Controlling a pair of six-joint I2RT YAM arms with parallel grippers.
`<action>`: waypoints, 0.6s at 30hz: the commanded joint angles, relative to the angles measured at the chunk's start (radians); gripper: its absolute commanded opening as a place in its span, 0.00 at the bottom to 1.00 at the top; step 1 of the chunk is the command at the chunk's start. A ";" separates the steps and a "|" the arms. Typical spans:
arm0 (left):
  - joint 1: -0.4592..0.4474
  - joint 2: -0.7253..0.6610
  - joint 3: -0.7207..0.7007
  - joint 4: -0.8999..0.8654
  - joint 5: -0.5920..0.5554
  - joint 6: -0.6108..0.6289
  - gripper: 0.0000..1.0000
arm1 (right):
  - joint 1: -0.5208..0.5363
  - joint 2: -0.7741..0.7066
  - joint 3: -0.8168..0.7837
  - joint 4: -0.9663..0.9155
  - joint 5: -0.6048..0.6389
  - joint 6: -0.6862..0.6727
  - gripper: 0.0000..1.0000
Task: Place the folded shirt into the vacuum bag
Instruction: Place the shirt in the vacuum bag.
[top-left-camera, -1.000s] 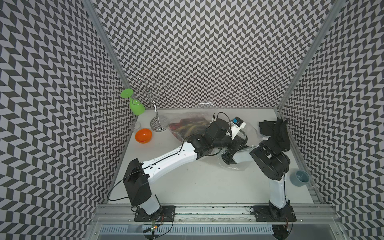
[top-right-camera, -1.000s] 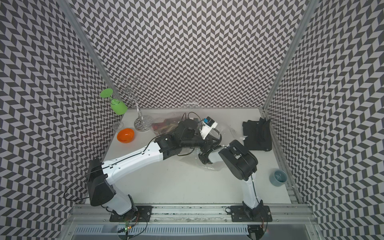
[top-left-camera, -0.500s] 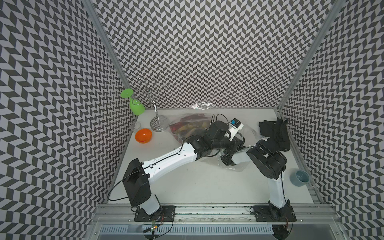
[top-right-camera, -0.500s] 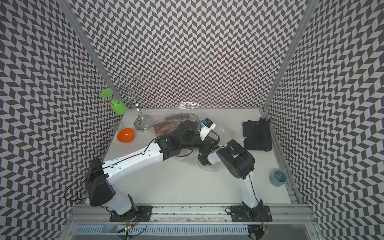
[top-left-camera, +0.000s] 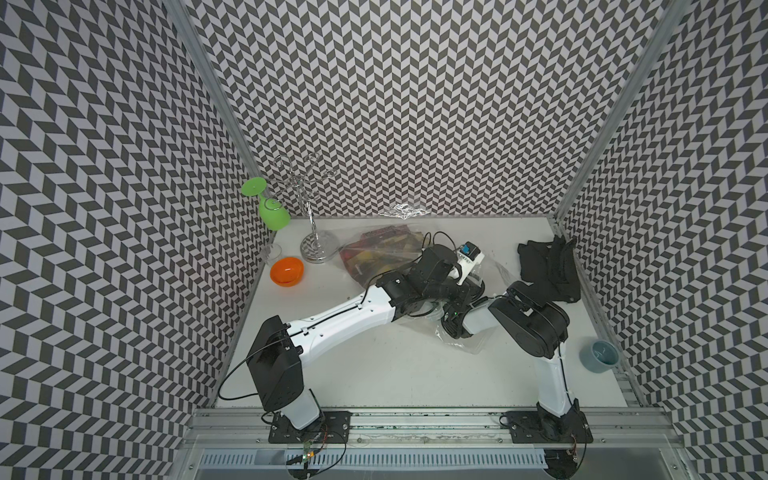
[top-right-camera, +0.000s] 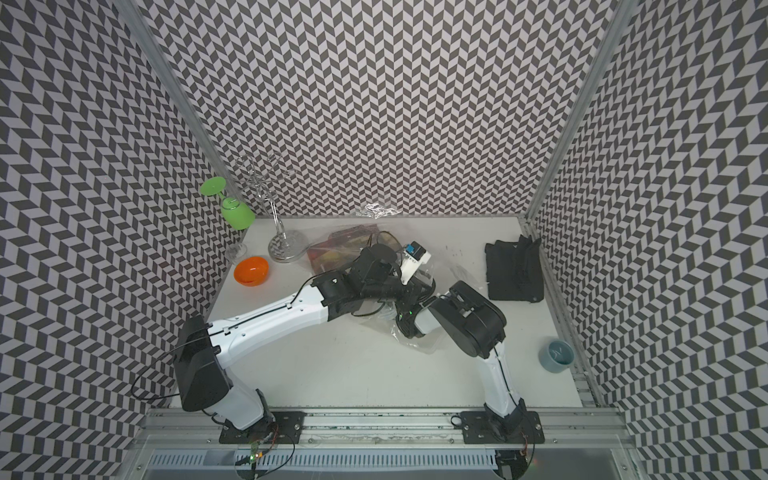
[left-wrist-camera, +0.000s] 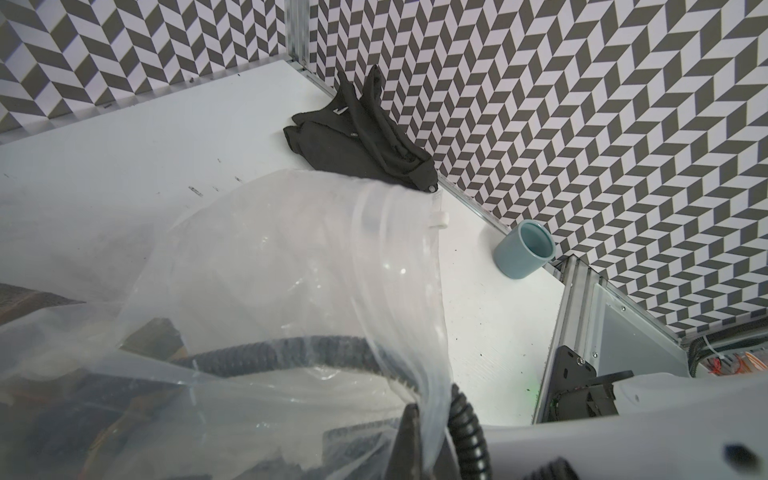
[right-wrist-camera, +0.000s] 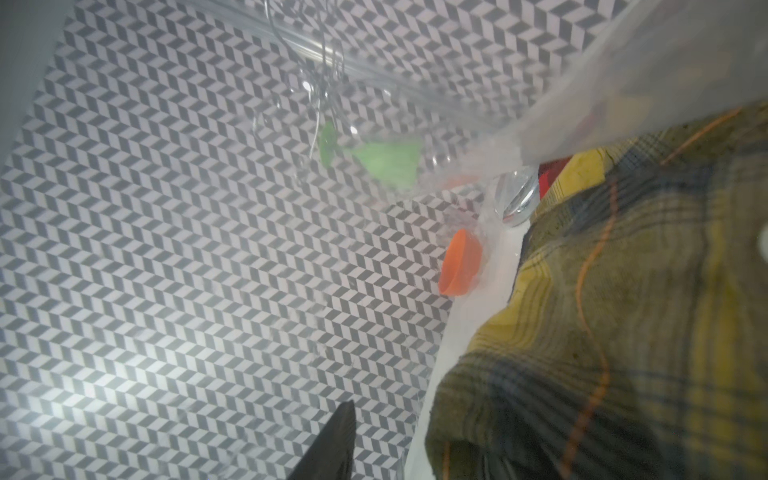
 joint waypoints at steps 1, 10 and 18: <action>-0.050 -0.011 -0.019 0.064 0.219 0.009 0.00 | 0.018 0.004 -0.042 -0.156 -0.063 0.076 0.64; 0.030 -0.072 -0.091 0.064 0.217 0.016 0.00 | -0.007 -0.146 -0.186 -0.192 -0.049 0.089 0.80; 0.079 -0.113 -0.146 0.074 0.231 0.020 0.00 | -0.016 -0.326 -0.399 -0.219 0.037 0.130 0.81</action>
